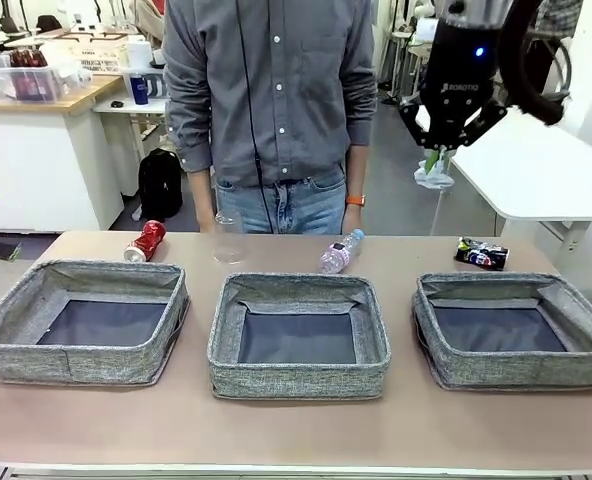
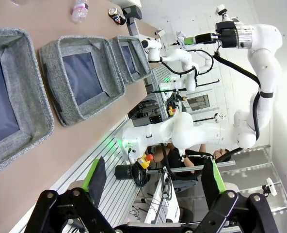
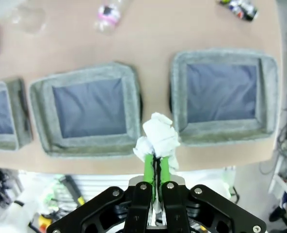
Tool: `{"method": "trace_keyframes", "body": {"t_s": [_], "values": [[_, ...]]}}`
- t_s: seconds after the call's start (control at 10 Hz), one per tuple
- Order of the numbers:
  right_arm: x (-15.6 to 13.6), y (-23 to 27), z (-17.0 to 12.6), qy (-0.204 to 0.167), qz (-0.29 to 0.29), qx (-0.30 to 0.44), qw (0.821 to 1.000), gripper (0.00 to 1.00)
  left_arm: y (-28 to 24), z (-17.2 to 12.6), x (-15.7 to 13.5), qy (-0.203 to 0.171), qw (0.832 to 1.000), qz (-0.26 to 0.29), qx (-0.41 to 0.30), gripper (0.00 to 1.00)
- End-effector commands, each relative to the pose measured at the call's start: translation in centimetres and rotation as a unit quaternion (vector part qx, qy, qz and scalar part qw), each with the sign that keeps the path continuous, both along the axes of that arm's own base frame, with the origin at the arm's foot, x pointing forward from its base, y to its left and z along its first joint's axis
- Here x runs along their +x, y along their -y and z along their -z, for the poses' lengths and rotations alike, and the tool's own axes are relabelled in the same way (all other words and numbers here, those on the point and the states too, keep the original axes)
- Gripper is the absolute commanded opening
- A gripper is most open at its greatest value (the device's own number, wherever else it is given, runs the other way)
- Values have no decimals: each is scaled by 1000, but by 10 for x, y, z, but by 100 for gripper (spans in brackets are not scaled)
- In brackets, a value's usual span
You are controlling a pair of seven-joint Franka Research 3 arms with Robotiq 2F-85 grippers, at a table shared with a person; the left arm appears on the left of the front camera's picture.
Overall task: Sort the waste into the appropriate baskets.
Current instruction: Pick up the waste item pointed out by the person.
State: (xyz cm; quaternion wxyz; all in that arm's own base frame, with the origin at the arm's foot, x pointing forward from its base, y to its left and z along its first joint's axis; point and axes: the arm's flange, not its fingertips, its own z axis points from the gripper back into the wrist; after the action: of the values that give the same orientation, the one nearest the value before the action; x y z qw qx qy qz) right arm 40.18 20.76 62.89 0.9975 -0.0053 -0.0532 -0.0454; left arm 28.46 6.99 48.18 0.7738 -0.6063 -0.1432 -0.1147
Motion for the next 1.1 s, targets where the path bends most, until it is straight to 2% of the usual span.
{"method": "trace_keyframes", "body": {"t_s": [0.0, 0.1, 0.2, 0.3, 0.4, 0.5, 0.6, 0.7, 0.8, 1.0], "values": [[0, 5, 5, -5, 3, -12, 1000, 0, -1, -2, -2, 10, 1000, 2, -10, 100], [0, 0, 0, 0, 0, 0, 1000, 4, -1, -2, -2, 10, 1000, 2, -10, 100], [4, -15, 30, -19, -14, 53, 998, 4, -1, -2, -2, 10, 1000, 2, -10, 100], [7, -53, 14, 11, -35, 36, 999, 4, -1, -2, -2, 10, 1000, 2, -10, 100], [9, -98, -15, 29, -26, 8, 999, 4, -1, -2, -2, 10, 1000, 2, -10, 100], [7, -140, -41, 11, -6, -28, 1000, 4, -1, -2, -2, 10, 1000, 2, -10, 100], [-1, -172, -62, 7, 4, -66, 998, 4, -1, -2, -2, 10, 1000, 2, -10, 100], [-8, -190, -76, -10, 8, -80, 997, 4, -1, -2, -2, 10, 1000, 2, -10, 100], [-16, -202, -89, -6, 20, -96, 995, 4, -1, -2, -2, 10, 1000, 2, -10, 100], [-33, -213, -122, 34, 12, -128, 991, 4, -1, -2, -2, 10, 1000, 2, -10, 100]]}}
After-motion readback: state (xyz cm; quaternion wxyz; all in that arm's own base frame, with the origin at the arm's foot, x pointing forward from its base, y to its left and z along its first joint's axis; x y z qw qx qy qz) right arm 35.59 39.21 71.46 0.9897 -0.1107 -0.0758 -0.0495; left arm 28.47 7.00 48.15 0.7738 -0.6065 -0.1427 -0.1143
